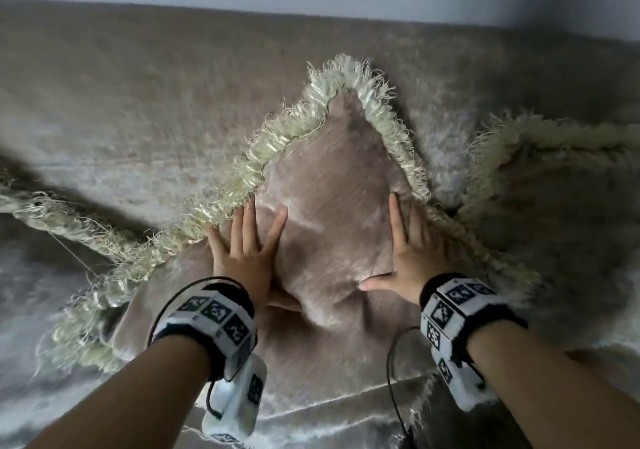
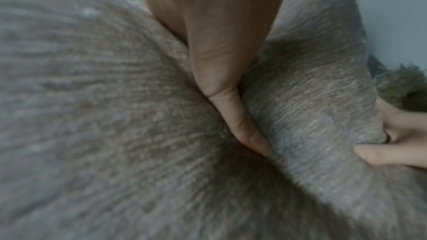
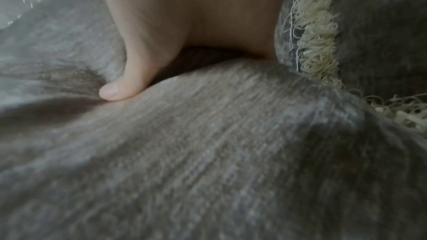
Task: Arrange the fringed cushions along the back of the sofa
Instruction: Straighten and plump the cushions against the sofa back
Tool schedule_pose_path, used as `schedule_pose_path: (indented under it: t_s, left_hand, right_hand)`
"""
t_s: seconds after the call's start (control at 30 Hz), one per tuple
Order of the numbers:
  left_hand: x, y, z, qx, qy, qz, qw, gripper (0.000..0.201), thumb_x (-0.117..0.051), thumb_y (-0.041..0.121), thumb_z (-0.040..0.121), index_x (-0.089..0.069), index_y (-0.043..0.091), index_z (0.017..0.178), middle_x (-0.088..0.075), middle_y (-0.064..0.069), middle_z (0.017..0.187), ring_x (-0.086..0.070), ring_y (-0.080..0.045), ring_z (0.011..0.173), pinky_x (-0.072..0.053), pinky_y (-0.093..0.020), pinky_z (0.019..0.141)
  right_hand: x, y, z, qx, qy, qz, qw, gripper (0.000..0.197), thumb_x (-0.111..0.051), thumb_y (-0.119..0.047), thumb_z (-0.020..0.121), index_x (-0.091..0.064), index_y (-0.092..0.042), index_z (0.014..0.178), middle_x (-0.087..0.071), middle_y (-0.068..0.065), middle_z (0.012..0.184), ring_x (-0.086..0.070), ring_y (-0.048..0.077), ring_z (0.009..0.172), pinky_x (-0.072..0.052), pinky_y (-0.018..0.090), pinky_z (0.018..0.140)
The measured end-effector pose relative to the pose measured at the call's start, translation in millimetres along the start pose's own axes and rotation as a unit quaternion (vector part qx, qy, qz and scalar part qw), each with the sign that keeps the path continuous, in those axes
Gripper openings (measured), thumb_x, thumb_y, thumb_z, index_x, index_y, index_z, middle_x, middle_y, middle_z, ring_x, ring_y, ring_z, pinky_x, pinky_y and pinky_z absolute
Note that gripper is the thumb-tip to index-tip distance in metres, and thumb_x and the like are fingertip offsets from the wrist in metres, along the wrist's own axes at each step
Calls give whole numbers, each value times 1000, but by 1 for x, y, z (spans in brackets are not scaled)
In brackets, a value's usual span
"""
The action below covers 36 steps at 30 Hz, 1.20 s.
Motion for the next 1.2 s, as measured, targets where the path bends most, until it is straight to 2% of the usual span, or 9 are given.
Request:
schedule_pose_path:
  t_s: [0.1, 0.27, 0.57, 0.73, 0.8, 0.87, 0.9, 0.97, 1.2]
  left_hand:
    - [-6, -1, 2, -1, 13, -6, 1000, 140, -24, 94, 26, 62, 20, 110, 39, -23, 132, -2, -39, 143, -13, -67, 106]
    - [-24, -9, 1, 3, 13, -25, 1000, 140, -11, 94, 30, 15, 20, 147, -26, -31, 143, -48, -47, 121, -37, -71, 88]
    - [5, -1, -17, 38, 100, 38, 994, 140, -19, 97, 30, 7, 26, 148, -34, -29, 144, -52, -47, 117, -32, -70, 93]
    - [18, -17, -37, 81, 87, 69, 991, 117, -44, 79, 51, -7, 28, 149, -15, -18, 155, -17, -33, 143, -18, -67, 107]
    - [2, -23, -17, 100, 27, 14, 994, 144, -42, 91, 18, -18, 32, 147, -9, -8, 158, -8, -27, 146, -21, -58, 112]
    - [24, 28, 7, 85, 38, -31, 995, 155, -45, 87, 2, -22, 35, 146, -8, -6, 158, -10, -26, 146, -22, -55, 113]
    - [52, 75, 14, 59, 73, -6, 996, 147, -60, 81, 12, -23, 33, 146, -7, -9, 158, -12, -29, 145, -20, -57, 113]
    - [113, 187, 22, -31, 220, 27, 975, 108, -46, 79, 56, -19, 29, 148, -12, -17, 156, -18, -31, 143, -16, -61, 111]
    - [142, 429, 112, -206, 236, 102, 944, 115, -38, 90, 51, -14, 31, 147, -26, -31, 148, -29, -40, 137, -28, -68, 102]
  right_hand:
    - [-8, 1, 2, -7, 8, -19, 1000, 141, -66, -75, 50, 49, -30, 120, 17, 18, 155, 5, 34, 145, -13, 50, 116]
    - [-14, 2, 3, -5, 25, -12, 1000, 142, -66, -75, 49, 44, -27, 126, 20, 17, 155, 7, 32, 145, -12, 52, 116]
    - [-6, 13, -4, 58, -15, 31, 998, 135, -63, -75, 56, 48, -34, 121, 22, 15, 154, 12, 33, 144, -12, 59, 114]
    - [45, 56, -33, 160, 54, 110, 980, 109, -59, -63, 74, 25, -41, 140, 12, 10, 158, 2, 30, 146, -15, 55, 115]
    - [76, 116, -44, 173, 148, 133, 965, 97, -56, -60, 77, 9, -38, 146, -6, 14, 157, -15, 31, 144, -27, 50, 113]
    - [95, 193, -45, 135, 219, 114, 960, 95, -52, -62, 74, -1, -32, 148, -24, 17, 152, -36, 33, 135, -42, 46, 103]
    - [99, 232, -43, 102, 222, 94, 965, 98, -50, -65, 72, 1, -30, 149, -27, 18, 151, -39, 34, 133, -44, 48, 101]
    - [98, 314, -38, 21, 195, 55, 979, 111, -54, -70, 65, 5, -28, 149, -26, 21, 150, -35, 38, 134, -40, 56, 101]
    - [59, 507, -22, -146, 51, 75, 985, 132, -63, -74, 57, 45, -41, 124, 21, 12, 155, 4, 33, 144, -22, 56, 111]
Point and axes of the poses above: each hand's wrist, its own z-axis towards the middle knuckle, its own x-axis out of the back of the hand, y = z × x, the point moved 7 cm from there along z, towards the middle knuckle
